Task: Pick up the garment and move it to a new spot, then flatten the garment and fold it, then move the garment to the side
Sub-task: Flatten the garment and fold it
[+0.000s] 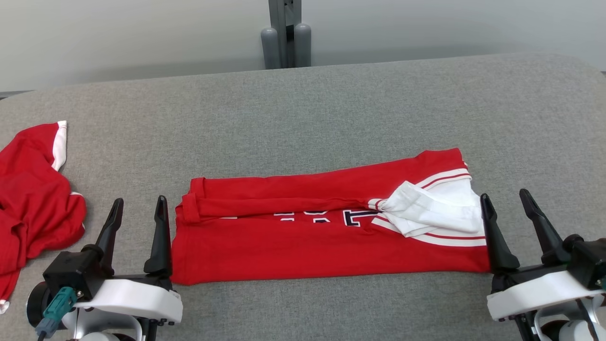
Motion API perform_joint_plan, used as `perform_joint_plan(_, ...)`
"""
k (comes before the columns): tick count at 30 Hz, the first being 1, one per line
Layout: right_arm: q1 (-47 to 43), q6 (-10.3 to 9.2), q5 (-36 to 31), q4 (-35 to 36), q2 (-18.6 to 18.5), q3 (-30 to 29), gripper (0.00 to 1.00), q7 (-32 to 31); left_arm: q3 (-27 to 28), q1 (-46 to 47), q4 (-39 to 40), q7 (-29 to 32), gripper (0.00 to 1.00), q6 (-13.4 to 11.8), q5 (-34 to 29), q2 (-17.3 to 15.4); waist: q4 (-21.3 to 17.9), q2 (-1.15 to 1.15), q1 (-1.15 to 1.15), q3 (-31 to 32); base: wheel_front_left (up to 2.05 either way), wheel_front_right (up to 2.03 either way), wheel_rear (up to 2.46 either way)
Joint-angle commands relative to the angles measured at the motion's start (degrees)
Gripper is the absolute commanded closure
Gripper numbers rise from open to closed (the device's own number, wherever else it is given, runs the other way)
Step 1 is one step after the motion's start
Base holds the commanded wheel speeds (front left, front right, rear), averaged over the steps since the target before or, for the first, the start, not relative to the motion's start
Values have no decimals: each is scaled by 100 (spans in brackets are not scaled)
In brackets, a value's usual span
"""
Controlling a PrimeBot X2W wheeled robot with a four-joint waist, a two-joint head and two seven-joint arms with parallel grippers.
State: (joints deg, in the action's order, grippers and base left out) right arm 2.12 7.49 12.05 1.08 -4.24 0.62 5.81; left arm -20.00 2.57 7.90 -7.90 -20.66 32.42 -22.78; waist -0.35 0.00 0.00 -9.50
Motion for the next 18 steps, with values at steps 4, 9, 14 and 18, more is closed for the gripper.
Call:
perform_joint_plan(4, 126, 0, -31, -116, -166, -221, 0, -103, -30, 110, 0, 3, 0, 42, 15, -2, 58, 0, 0, -58, 0, 0, 0)
perform_joint_plan(9, 333, 0, 62, -805, -362, -473, 0, -175, -107, 256, -24, -24, 0, 101, -18, 51, 164, 0, 0, -224, 0, 0, 0)
perform_joint_plan(14, 710, 0, 266, -1763, -496, -342, 0, -74, -148, 418, -88, -67, 0, 152, -10, 98, 238, 0, 0, -431, 0, 0, 0)
perform_joint_plan(18, 1076, 1, 451, -2521, -546, -110, 0, 52, -191, 511, -162, -66, 0, 196, -28, 95, 280, 0, 0, -541, 0, 0, 0)
